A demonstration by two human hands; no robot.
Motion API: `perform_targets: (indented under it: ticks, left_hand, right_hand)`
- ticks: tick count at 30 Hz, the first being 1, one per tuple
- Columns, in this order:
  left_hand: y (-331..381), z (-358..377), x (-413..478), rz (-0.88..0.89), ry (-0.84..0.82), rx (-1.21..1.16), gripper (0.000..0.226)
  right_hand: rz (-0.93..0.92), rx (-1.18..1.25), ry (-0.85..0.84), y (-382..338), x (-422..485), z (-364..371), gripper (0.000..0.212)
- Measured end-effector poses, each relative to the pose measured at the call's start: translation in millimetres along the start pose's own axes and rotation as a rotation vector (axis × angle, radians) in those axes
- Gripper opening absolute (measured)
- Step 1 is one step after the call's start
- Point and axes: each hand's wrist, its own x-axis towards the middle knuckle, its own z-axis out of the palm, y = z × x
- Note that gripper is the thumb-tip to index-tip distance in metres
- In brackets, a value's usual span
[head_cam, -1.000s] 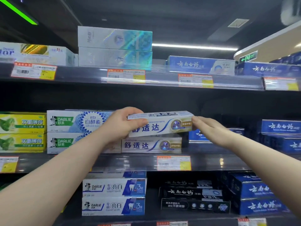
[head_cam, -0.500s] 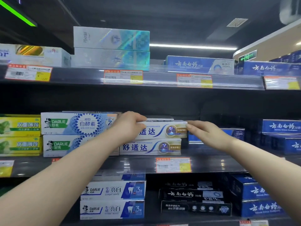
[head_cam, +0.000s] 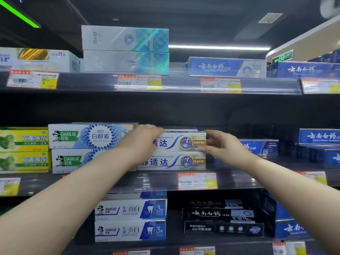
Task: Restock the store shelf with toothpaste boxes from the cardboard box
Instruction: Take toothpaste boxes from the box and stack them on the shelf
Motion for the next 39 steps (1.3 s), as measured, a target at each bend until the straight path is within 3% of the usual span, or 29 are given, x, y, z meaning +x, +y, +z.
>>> perform_targets:
  ticks: [3, 10, 28, 34, 39]
  left_hand:
    - [0, 0, -1, 0.017, -0.002, 0.028, 0.056]
    - [1, 4, -6, 0.074, 0.059, 0.063, 0.060]
    - [1, 1, -16, 0.081, 0.109, 0.015, 0.070]
    - [-5, 6, -29, 0.173, 0.235, -0.018, 0.063]
    - [-18, 15, -49, 0.014, 0.429, -0.177, 0.042]
  right_hand:
    - [0.022, 0.026, 0.051, 1, 1, -1, 0.037]
    - [0.045, 0.065, -0.017, 2, -2, -2, 0.047]
    - [0.076, 0.032, -0.020, 1, -1, 1, 0.035]
    - [0.106, 0.019, -0.058, 0, -3, 0, 0.041]
    - [0.122, -0.063, -0.051, -5, -7, 0, 0.046]
